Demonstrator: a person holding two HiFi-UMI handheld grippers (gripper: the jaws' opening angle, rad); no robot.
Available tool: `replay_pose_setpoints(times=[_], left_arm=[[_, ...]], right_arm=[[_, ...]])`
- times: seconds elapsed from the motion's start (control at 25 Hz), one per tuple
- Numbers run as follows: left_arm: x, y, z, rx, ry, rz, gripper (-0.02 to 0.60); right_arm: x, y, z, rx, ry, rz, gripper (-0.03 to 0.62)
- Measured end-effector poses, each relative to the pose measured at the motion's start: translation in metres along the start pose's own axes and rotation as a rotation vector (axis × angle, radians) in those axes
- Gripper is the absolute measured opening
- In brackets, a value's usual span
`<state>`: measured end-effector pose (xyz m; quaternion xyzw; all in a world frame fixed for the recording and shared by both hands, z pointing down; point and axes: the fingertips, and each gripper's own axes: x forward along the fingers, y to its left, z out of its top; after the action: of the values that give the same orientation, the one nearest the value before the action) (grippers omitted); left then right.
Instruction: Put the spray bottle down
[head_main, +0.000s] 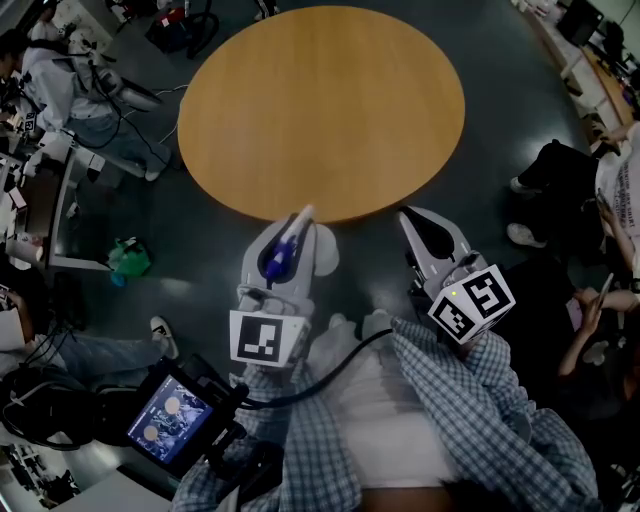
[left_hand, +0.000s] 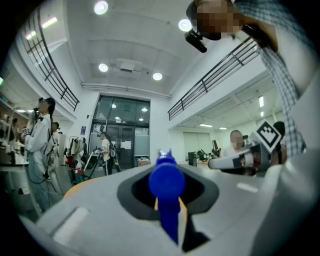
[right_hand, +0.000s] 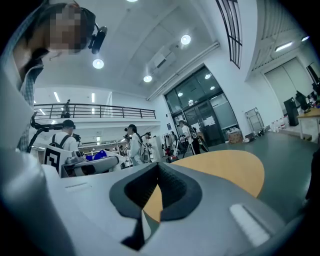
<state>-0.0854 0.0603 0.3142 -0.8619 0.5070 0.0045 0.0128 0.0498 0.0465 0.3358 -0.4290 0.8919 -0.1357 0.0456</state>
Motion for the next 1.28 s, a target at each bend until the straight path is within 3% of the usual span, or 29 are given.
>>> replay_pose_setpoints(times=[0.16, 0.28, 0.56, 1.0, 1.28], left_arm=[[0.009, -0.010, 0.004, 0.010, -0.005, 0.030, 0.074], [0.014, -0.009, 0.018, 0.016, -0.054, 0.057, 0.074], [0.031, -0.009, 0.023, 0.024, -0.050, 0.120, 0.074], [0.092, 0.024, 0.017, 0.012, -0.070, 0.071, 0.074], [0.136, 0.055, -0.006, 0.041, -0.024, 0.009, 0.074]], right_arm=[[-0.013, -0.015, 0.006, -0.006, -0.001, 0.015, 0.006], [-0.017, -0.019, 0.005, -0.007, 0.007, 0.025, 0.006], [-0.026, -0.042, 0.009, -0.011, 0.031, 0.048, 0.006], [0.028, -0.076, 0.009, -0.003, 0.045, 0.018, 0.006], [0.082, -0.100, 0.016, -0.001, 0.033, -0.015, 0.006]])
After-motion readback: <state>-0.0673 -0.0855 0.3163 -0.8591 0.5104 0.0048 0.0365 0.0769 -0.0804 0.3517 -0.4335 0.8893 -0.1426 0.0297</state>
